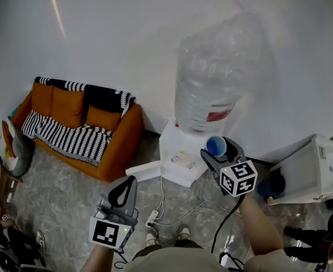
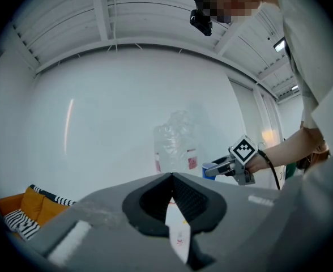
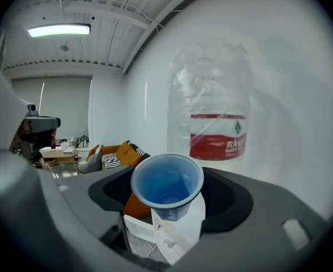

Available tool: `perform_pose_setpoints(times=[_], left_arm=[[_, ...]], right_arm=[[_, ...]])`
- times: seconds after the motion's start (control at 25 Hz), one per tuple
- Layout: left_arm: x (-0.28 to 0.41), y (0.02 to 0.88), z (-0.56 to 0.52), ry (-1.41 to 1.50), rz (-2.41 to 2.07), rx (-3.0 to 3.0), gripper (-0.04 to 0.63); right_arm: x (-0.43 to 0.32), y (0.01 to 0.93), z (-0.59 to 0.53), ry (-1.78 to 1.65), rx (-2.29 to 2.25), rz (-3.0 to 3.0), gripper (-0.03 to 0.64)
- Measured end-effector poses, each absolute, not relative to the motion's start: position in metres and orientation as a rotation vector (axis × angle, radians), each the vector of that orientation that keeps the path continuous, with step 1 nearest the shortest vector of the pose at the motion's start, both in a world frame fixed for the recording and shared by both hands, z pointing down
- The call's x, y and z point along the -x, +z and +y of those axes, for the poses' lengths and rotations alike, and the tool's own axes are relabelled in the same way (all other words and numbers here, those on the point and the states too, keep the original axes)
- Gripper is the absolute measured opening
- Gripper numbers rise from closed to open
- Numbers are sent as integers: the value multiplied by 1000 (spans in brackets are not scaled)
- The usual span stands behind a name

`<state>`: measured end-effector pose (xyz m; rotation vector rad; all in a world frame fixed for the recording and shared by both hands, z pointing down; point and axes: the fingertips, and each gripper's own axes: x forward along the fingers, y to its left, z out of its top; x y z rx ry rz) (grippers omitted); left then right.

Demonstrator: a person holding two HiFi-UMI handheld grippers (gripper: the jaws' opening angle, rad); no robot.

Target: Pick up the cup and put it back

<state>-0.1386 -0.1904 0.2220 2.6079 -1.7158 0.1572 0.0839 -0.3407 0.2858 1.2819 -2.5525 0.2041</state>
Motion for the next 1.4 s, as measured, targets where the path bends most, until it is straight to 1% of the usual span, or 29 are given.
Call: perform_pose_setpoints(times=[0.28,0.84,1.16,1.4], left_arm=[[123,254,-223,239,-1672,-2601,2],[63,330,-314,308,-1494,-2657,2],[58,378,-342,353,-1497,-2587,2],[58,395,-346,396,-1495,-2566,2]], right_arm=[[-96,334,-369,267,-1291,-2497,370],[-114,412,-406,360,-1265,-2411,370],[-110,452,-422,420,-1233,-2384,370],[-113,472,-428,481,-1270,-2380,374]])
